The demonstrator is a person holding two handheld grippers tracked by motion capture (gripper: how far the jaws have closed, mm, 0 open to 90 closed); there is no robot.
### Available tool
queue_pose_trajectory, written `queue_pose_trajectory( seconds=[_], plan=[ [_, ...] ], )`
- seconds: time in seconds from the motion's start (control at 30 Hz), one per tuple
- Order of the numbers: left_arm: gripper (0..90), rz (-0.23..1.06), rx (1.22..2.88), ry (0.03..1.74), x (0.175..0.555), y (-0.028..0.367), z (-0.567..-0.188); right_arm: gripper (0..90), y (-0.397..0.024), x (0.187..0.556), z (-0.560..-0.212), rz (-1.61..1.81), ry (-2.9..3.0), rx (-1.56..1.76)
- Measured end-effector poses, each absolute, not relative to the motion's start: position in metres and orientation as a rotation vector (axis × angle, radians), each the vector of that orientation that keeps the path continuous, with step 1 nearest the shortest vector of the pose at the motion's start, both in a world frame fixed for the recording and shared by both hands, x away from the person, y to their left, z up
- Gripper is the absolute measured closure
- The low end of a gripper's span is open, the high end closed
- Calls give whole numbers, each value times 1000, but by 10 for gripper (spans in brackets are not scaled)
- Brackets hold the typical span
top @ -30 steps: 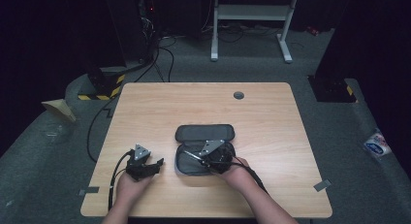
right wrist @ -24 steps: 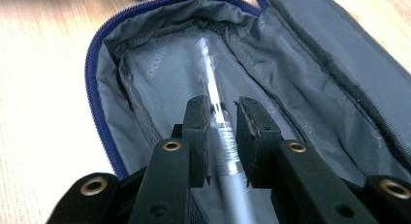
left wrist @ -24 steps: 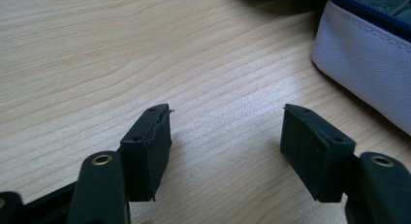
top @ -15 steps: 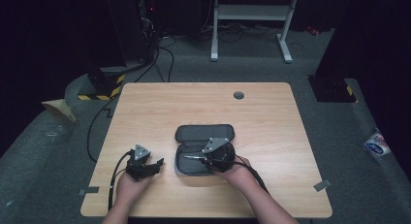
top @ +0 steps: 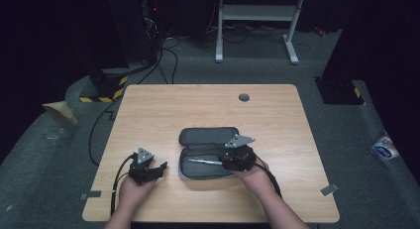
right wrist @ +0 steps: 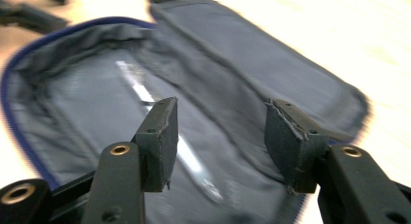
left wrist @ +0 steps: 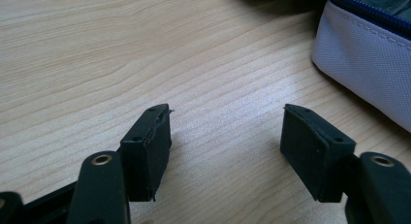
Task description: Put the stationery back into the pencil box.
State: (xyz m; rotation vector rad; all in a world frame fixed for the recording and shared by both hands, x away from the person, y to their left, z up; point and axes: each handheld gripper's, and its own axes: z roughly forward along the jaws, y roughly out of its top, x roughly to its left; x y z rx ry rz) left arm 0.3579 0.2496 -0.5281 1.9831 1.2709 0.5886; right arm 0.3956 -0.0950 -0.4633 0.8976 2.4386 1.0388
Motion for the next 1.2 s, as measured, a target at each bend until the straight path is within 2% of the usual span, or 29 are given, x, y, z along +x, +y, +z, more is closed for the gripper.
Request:
queue_pose_trajectory(
  seconds=[0.3, 0.6, 0.97, 1.2],
  plan=[
    [355, 589, 1983, 1271, 358, 250, -528, 425, -148, 406, -470, 1000, 2287, 1092],
    [354, 590, 1981, 1274, 358, 249, -528, 393, -193, 401, -485, 931, 2211, 1200],
    [354, 589, 1987, 1274, 358, 250, -528, 316, -229, 386, -511, 853, 2153, 1348],
    [354, 590, 1987, 1275, 358, 249, -528, 295, -234, 379, -520, 851, 2143, 1394]
  ],
)
